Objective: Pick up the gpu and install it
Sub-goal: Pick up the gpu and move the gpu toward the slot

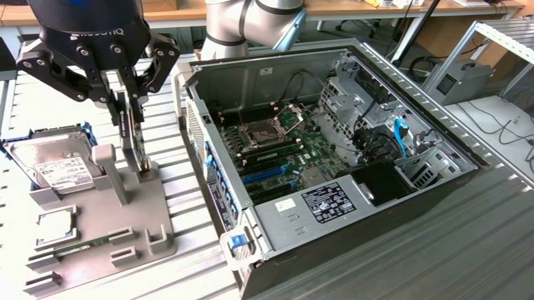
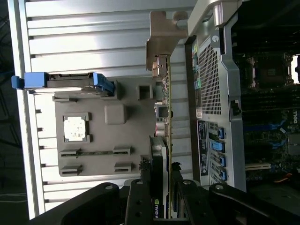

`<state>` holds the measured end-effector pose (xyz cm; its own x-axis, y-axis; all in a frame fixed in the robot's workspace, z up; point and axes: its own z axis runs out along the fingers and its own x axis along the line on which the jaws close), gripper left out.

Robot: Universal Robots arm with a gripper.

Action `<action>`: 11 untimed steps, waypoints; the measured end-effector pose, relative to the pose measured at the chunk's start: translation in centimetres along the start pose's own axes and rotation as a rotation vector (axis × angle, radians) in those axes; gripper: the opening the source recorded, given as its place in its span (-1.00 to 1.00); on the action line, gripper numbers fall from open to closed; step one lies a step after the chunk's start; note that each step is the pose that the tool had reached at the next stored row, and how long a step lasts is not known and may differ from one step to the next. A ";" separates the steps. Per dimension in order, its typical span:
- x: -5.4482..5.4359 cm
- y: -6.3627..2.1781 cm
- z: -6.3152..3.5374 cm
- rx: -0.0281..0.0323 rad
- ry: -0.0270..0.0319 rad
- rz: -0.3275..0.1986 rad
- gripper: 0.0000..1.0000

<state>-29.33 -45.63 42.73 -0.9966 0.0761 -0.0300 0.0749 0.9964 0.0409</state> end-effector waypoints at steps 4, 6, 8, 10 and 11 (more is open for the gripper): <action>-0.2 0.04 0.01 0.0001 0.0000 0.000 -0.46; -0.4 0.08 0.02 0.0000 0.0000 0.000 -0.46; -0.6 0.12 0.02 0.0000 0.0000 0.000 -0.46; -0.7 0.17 0.03 0.0000 0.0000 0.000 -0.46; -0.9 0.20 0.03 0.0000 0.0000 0.000 -0.46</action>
<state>-28.47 -45.49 42.73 -0.9966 0.0761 -0.0300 0.0749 0.9964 0.0409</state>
